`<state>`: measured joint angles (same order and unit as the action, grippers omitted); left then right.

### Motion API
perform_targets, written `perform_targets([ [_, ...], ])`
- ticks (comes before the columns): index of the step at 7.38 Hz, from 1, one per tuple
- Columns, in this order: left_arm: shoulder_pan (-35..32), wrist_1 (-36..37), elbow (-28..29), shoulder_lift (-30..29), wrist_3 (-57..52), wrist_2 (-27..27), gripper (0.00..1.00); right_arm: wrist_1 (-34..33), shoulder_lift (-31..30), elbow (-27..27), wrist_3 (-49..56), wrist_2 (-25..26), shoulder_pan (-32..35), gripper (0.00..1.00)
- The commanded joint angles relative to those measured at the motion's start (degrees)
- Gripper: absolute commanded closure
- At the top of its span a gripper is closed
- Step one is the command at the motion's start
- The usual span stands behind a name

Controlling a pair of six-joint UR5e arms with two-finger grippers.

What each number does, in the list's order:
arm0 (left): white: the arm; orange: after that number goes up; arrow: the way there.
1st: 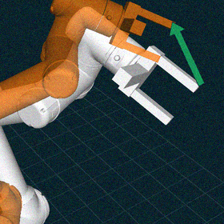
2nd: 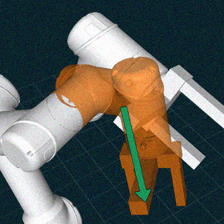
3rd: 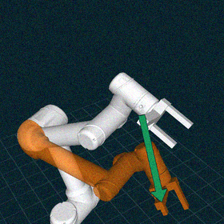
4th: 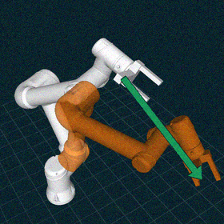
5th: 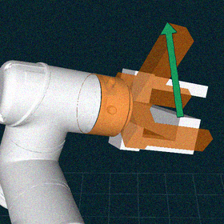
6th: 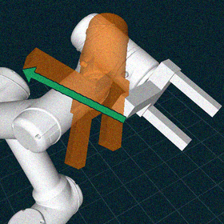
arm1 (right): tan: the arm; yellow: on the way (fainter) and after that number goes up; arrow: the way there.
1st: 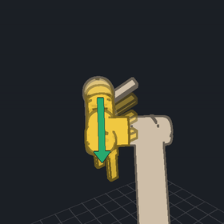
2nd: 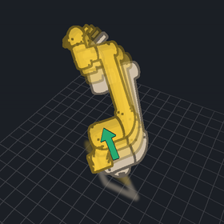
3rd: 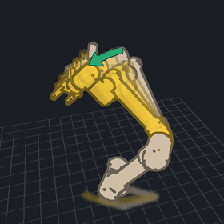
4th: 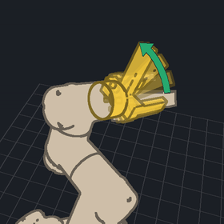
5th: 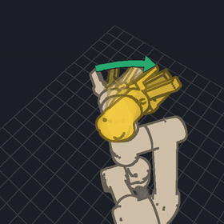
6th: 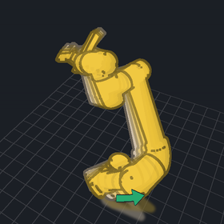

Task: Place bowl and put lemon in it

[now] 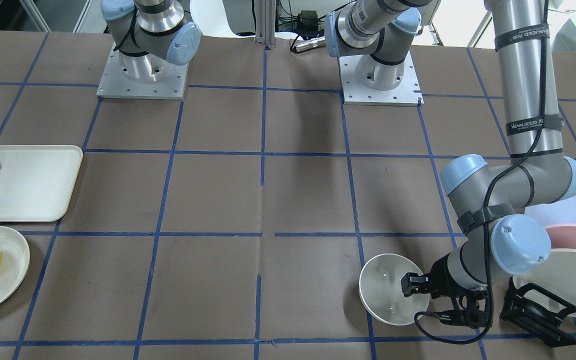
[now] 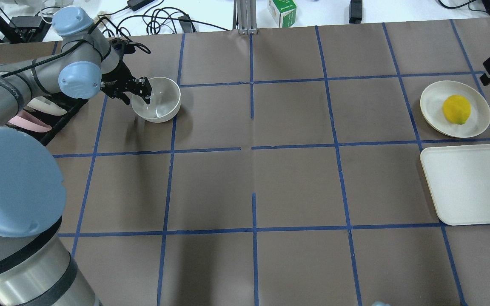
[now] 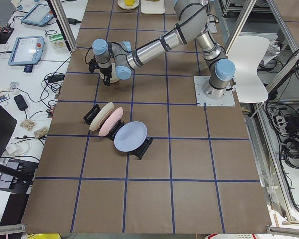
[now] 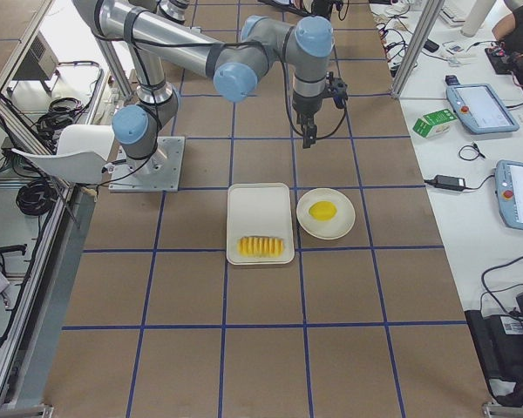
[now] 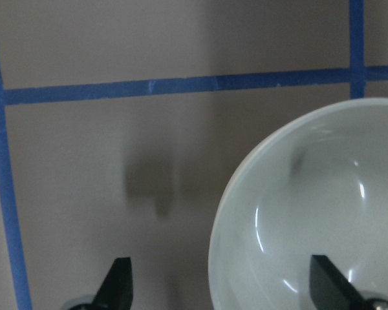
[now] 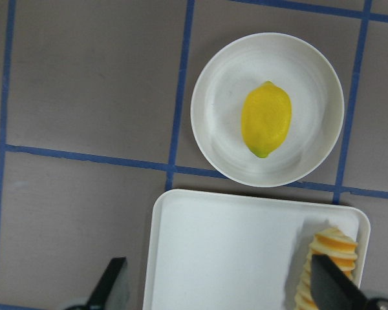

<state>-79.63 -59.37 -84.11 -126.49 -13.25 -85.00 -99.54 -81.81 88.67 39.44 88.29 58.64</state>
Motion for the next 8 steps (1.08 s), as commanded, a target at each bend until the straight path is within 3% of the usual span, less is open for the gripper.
perform_targets([
  [1,0.00,-0.04,0.09,-0.16,0.15,-0.17,0.90,-1.71,3.40,0.62,1.52,-0.31,-1.86,0.00],
  [2,0.00,-0.39,0.09,0.19,0.15,-0.25,0.99,-3.97,7.59,0.62,2.30,0.04,-1.86,0.00],
  [3,0.00,-0.74,0.09,0.45,0.15,-0.17,1.00,-10.87,12.76,0.80,2.31,0.21,-1.86,0.00],
  [6,-0.96,-4.06,0.44,2.64,1.37,0.01,1.00,-19.25,22.01,0.10,-3.37,-0.49,-1.51,0.00],
  [8,-5.41,-8.48,-0.52,6.76,10.14,5.42,1.00,-22.97,26.24,0.45,-4.02,-0.49,-1.42,0.00],
])
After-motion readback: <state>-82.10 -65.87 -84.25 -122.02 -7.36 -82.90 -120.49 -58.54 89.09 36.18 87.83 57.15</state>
